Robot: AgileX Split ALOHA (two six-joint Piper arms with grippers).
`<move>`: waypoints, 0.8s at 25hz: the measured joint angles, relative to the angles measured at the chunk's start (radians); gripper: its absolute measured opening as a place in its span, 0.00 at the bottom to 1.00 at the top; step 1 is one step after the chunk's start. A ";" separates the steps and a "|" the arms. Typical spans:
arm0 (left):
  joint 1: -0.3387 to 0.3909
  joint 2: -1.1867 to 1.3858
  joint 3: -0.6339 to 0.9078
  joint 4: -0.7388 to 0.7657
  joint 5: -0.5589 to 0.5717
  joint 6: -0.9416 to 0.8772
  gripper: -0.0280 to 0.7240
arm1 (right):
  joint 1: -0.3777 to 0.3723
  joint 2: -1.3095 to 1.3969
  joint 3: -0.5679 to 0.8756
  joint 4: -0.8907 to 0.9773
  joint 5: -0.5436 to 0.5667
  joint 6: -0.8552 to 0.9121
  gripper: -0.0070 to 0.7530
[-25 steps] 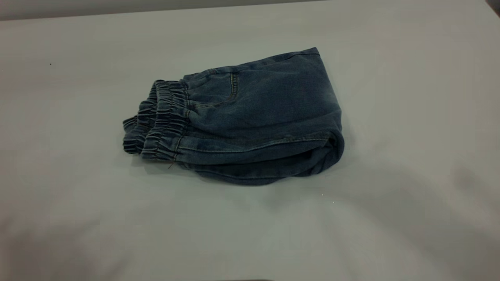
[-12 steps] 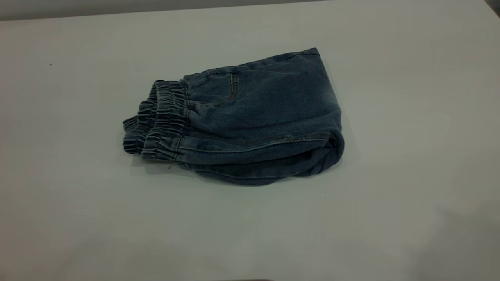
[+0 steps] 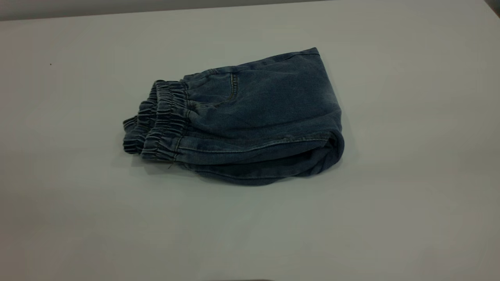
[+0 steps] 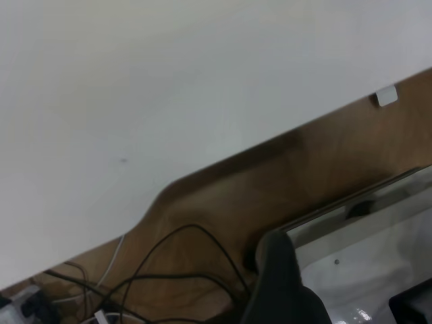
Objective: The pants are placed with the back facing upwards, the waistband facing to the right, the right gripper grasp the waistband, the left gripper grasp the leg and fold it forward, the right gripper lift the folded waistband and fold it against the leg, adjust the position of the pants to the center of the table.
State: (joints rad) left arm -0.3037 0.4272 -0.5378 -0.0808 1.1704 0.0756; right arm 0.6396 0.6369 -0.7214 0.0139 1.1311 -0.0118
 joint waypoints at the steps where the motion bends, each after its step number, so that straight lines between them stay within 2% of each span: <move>1: 0.000 -0.014 0.007 0.000 -0.002 -0.003 0.70 | 0.000 -0.018 0.037 0.000 -0.004 0.005 0.60; 9: 0.000 -0.065 0.019 0.019 -0.010 -0.003 0.70 | 0.000 -0.158 0.240 0.038 -0.023 0.063 0.60; 20: 0.000 -0.065 0.045 0.030 -0.057 -0.003 0.70 | 0.000 -0.233 0.251 0.049 -0.020 0.068 0.60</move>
State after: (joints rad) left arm -0.3037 0.3621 -0.4924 -0.0509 1.1136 0.0723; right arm 0.6396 0.4035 -0.4701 0.0634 1.1114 0.0557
